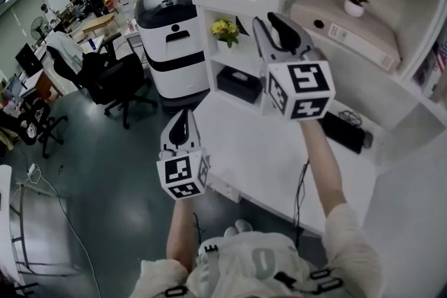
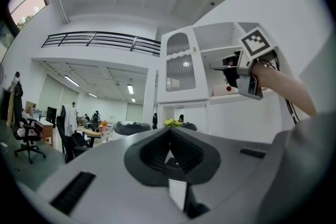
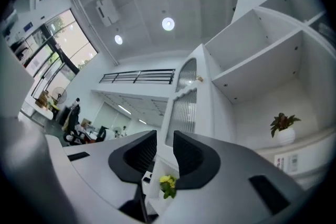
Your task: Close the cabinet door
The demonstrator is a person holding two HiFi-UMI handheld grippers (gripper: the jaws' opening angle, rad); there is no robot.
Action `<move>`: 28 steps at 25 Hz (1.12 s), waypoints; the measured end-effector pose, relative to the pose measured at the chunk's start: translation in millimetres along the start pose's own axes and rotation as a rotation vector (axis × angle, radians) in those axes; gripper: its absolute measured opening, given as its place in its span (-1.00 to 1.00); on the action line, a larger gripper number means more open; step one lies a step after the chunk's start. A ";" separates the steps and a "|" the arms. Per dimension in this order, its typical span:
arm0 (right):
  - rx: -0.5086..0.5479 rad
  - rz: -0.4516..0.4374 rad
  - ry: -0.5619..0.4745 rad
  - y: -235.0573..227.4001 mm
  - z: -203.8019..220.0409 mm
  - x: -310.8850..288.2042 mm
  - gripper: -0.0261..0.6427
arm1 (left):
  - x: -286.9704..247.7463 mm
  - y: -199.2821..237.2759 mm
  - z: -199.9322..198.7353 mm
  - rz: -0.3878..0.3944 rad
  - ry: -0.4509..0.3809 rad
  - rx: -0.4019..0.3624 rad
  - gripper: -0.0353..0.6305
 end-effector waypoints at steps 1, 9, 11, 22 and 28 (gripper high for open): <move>-0.021 -0.023 -0.031 7.9 6.4 9.5 -0.63 | 3.0 0.4 -0.4 -0.001 -0.001 0.004 -0.88; -0.090 -0.089 -0.069 71.8 71.6 67.8 -0.88 | 23.3 -3.1 0.1 0.018 -0.050 0.019 -0.88; -0.095 -0.080 -0.032 85.5 94.0 80.5 -0.90 | 25.2 -5.2 1.9 0.023 -0.061 0.009 -0.88; -0.236 -0.082 0.225 114.3 196.0 128.5 -0.91 | 43.9 -20.1 39.9 0.003 -0.012 0.009 -0.88; -0.269 -0.079 0.220 109.1 194.4 130.5 -0.91 | 47.1 -24.4 39.0 0.009 -0.011 0.002 -0.88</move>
Point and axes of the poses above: the fingertips, and each gripper's own axes: x backward along the fingers, y to its left, z out of its underside, the point moved 8 cm from there along x, backward along the fingers, and after that the axes turned 13 degrees about y, right-handed, at the moved point
